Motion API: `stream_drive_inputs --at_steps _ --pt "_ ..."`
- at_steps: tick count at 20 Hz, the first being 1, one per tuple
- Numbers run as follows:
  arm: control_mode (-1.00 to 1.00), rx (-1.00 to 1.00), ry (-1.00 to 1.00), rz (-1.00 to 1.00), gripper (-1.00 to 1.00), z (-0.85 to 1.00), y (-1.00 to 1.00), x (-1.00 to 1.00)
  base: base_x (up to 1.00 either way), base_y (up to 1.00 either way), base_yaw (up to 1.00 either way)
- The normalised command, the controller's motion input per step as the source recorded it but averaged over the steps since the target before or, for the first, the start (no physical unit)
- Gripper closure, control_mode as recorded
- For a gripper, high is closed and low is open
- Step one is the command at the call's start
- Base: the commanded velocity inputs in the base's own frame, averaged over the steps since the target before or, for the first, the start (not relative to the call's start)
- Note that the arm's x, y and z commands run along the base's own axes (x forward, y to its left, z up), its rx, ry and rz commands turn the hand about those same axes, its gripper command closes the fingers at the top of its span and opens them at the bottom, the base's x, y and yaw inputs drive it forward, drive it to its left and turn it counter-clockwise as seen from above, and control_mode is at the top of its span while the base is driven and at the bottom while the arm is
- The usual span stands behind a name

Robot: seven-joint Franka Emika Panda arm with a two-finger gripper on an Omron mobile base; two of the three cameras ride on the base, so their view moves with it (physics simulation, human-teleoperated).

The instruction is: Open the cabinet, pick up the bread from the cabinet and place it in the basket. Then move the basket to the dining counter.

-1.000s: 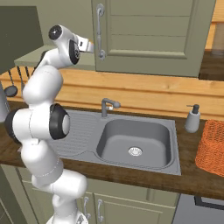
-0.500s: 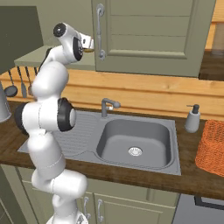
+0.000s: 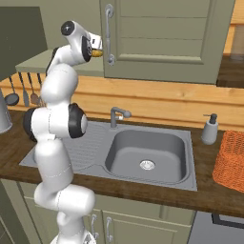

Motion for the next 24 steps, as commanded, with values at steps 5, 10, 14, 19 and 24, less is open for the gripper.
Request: stream_drive_inputs --at_steps 5,10,14,19,24 --pt "-1.00 -0.03 0.04 0.00 -1.00 -0.15 0.00 0.14 0.00 0.00 0.00" --pt "-1.00 -0.03 0.01 0.00 -1.00 -0.31 0.00 0.08 0.00 0.00 0.00" --pt "-1.00 -0.02 0.00 0.00 -1.00 -0.20 0.00 0.17 0.00 0.00 0.00" --pt "-1.00 -0.03 0.00 0.00 1.00 -0.22 0.00 0.18 0.00 0.00 0.00" --pt "-1.00 -0.01 0.00 0.00 1.00 -0.20 0.00 0.01 0.00 0.00 0.00"
